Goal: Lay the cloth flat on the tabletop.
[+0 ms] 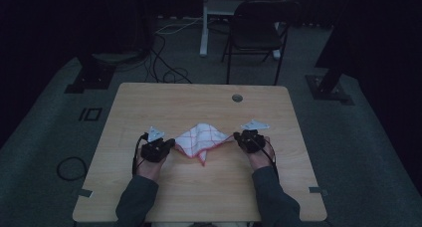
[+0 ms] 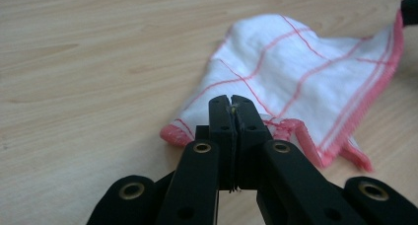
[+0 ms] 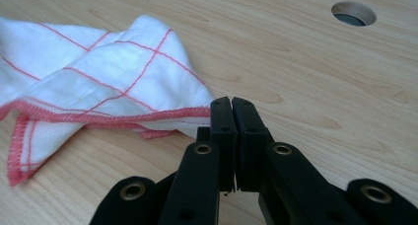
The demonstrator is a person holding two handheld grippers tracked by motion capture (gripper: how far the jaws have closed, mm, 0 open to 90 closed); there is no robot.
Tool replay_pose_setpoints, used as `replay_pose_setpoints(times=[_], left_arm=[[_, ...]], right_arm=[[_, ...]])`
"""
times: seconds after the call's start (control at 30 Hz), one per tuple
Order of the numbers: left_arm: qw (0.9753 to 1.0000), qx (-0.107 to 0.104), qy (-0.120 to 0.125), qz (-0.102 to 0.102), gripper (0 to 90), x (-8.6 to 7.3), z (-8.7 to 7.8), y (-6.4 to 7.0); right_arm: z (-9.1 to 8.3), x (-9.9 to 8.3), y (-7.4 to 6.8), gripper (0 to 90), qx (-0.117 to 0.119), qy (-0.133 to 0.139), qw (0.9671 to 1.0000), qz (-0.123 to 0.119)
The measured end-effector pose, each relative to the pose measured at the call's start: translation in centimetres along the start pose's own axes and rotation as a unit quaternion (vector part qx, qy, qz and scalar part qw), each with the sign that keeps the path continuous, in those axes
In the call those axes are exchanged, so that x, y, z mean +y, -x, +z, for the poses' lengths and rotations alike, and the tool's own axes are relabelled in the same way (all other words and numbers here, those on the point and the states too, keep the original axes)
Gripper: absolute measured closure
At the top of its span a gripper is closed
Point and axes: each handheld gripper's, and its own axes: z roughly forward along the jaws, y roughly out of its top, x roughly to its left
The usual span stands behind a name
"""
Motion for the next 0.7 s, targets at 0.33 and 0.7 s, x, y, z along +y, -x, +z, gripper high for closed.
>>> replay_pose_setpoints(times=[0.33,0.7], left_arm=[[0.9997,0.017,0.001,-0.017,89.4,1.1,1.3,-1.7],[0.9988,0.031,-0.009,-0.038,89.4,1.8,3.2,-3.9]], right_arm=[[0.9,0.9,0.5,89.1,-0.005,-0.002,1.0,-0.002],[2.4,1.9,1.4,89.1,-0.011,-0.006,0.9999,0.005]])
